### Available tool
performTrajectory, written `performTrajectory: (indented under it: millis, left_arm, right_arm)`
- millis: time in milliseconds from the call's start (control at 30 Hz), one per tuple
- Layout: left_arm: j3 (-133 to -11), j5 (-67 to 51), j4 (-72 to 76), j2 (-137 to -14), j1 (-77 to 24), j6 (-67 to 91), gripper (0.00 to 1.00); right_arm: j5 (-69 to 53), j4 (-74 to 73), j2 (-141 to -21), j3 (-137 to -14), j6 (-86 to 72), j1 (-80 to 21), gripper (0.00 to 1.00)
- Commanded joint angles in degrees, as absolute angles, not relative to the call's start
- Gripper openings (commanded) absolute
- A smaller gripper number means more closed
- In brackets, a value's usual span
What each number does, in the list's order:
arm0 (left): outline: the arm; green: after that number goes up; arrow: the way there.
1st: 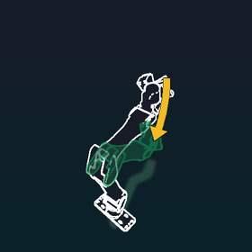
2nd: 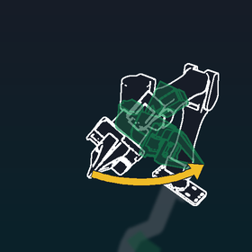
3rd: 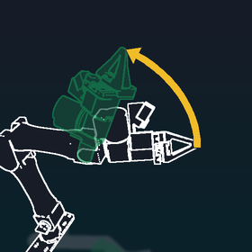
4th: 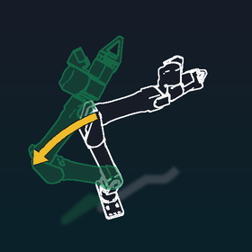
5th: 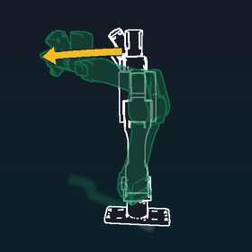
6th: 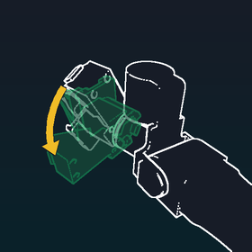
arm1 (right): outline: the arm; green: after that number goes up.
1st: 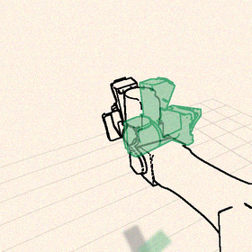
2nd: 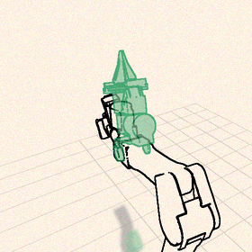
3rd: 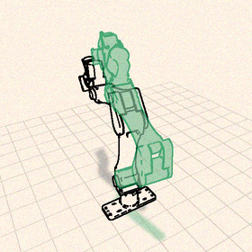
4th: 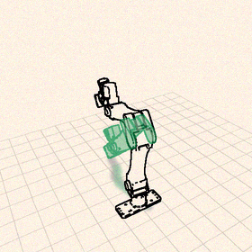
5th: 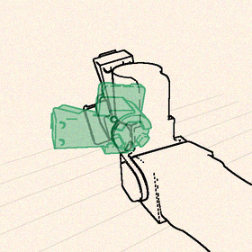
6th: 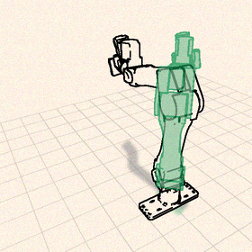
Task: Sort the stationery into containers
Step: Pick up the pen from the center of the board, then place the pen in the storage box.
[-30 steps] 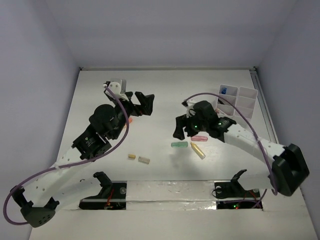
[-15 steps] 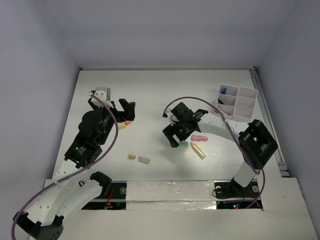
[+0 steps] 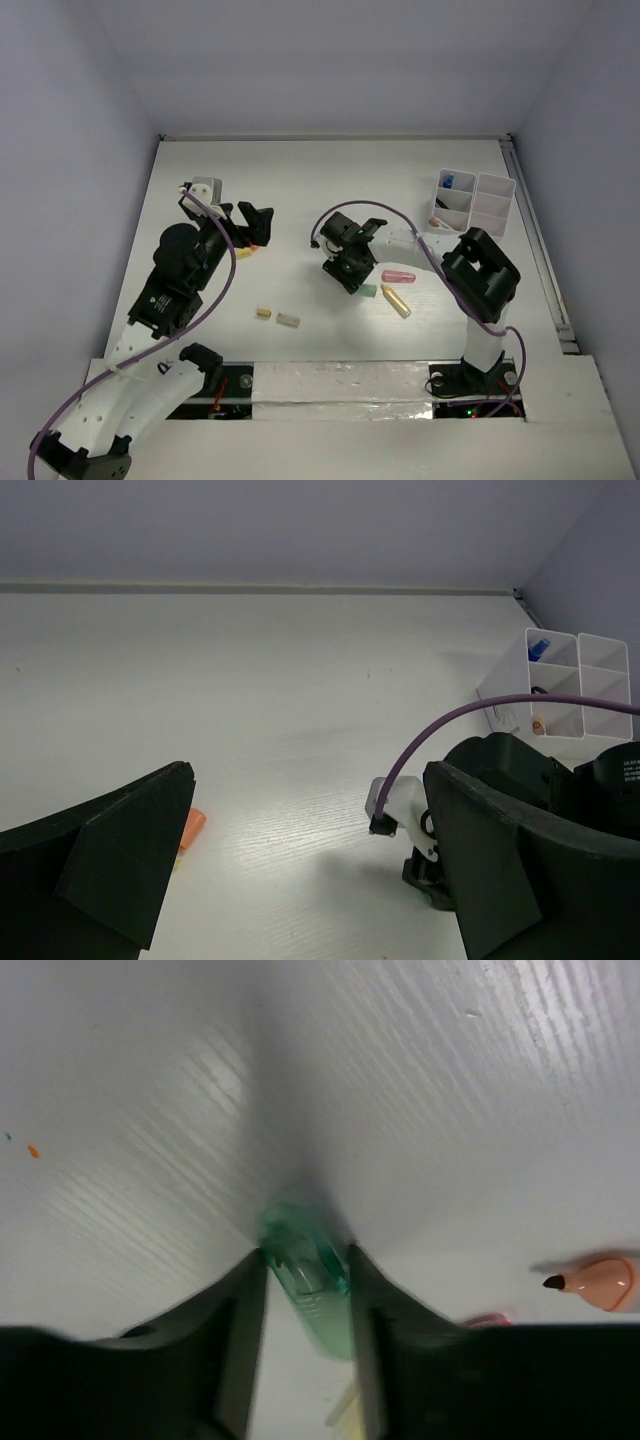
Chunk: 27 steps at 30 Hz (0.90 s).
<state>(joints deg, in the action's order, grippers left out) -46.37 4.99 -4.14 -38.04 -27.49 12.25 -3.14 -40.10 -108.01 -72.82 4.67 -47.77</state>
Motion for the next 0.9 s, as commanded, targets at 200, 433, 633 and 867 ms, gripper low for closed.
performTrajectory:
  millis: [200, 433, 633, 867]
  left_arm:
    - [-46.0, 3.0, -0.4, -37.8, -26.9, 11.5, 0.98]
    - [-45.8, 2.3, -0.4, -37.2, -26.4, 11.4, 0.98]
    - [-44.7, 0.4, 1.7, -33.5, -26.4, 11.4, 0.98]
    - [-44.6, -2.9, 1.7, -33.2, -26.4, 11.8, 0.97]
  right_arm:
    - [-1.3, -36.0, -109.3, -74.7, 4.5, -48.5, 0.06]
    - [13.8, -22.2, -100.2, -77.6, -4.9, -44.3, 0.00]
    - [26.4, -3.2, -81.3, -66.5, -15.7, -30.9, 0.00]
    - [43.5, 16.4, -66.6, -53.9, -15.0, -18.4, 0.00]
